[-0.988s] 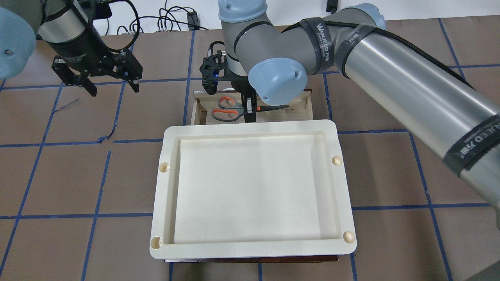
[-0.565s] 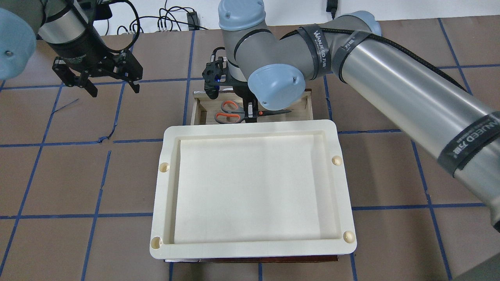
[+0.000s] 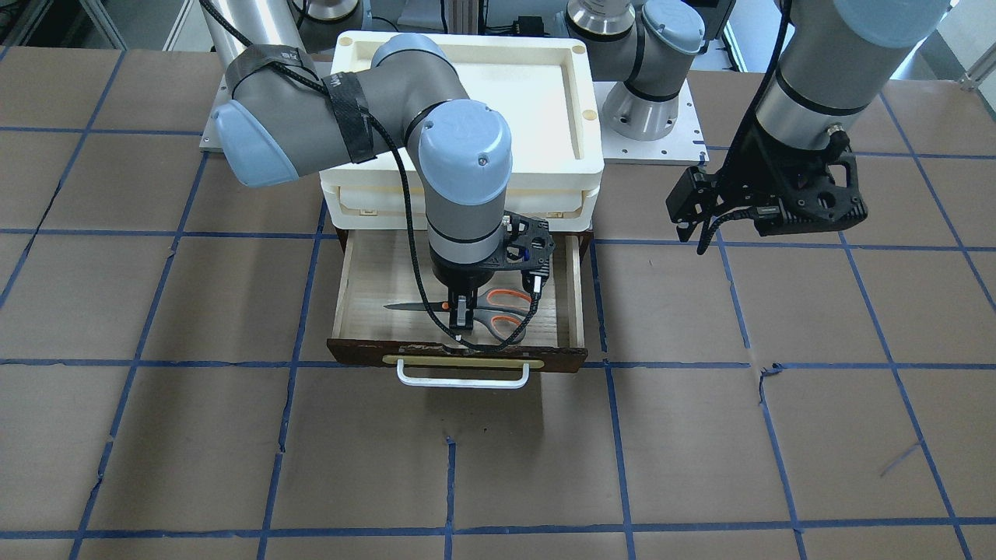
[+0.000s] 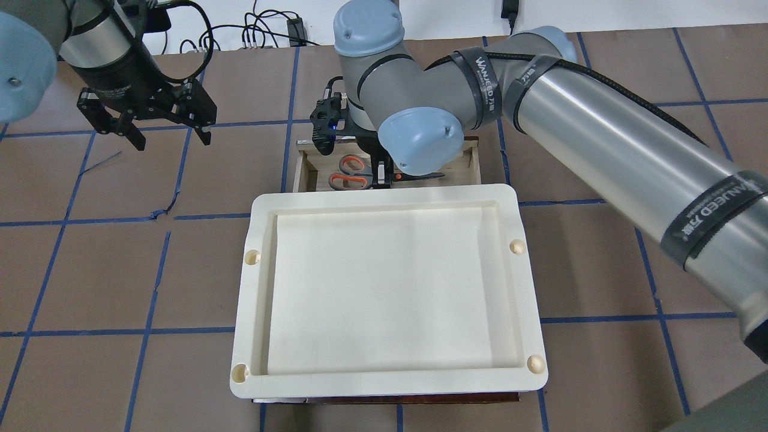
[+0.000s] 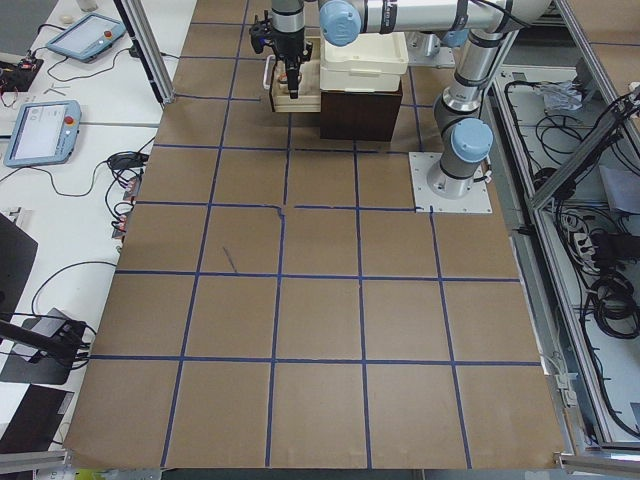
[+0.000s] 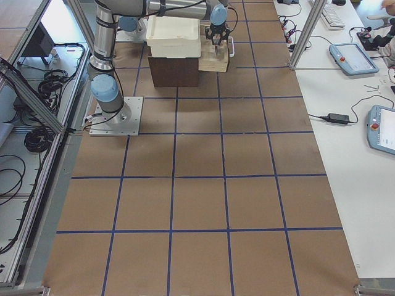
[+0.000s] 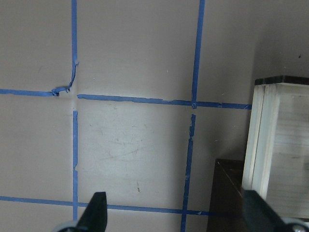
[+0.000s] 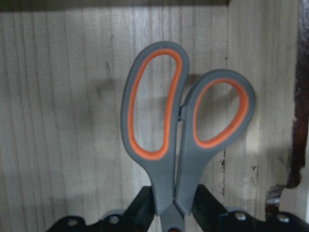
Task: Put scissors in drawer and close it
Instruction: 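Lower the scissors into the drawer and open the right gripper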
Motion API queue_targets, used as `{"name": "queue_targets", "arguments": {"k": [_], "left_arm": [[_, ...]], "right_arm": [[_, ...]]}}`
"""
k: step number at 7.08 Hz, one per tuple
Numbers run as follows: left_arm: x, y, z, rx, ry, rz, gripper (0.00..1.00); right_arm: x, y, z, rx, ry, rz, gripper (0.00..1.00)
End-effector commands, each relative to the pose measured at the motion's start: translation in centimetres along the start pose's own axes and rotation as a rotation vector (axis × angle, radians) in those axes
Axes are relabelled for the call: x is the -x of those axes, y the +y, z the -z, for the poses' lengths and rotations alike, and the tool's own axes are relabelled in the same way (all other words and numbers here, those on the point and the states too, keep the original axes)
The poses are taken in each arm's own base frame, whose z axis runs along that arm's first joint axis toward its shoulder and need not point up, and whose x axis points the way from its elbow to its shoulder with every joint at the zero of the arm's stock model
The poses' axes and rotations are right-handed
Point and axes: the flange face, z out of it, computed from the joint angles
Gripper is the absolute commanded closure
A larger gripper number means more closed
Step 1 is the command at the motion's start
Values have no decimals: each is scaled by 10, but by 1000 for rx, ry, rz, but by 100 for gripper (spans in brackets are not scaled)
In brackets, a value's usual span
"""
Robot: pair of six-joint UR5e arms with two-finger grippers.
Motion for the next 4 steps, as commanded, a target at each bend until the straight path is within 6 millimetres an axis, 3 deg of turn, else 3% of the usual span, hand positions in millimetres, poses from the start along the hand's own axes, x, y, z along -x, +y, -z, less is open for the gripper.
{"name": "queue_targets", "arguments": {"k": [1,4], "left_arm": [[1,-1,-3,4,-9,-4,0],[2,-3,-2,0,-7,-3,0]], "right_arm": [[3,-7,-7,7,-4,12,93],[11,-2,-24,24,-36,9,94]]}}
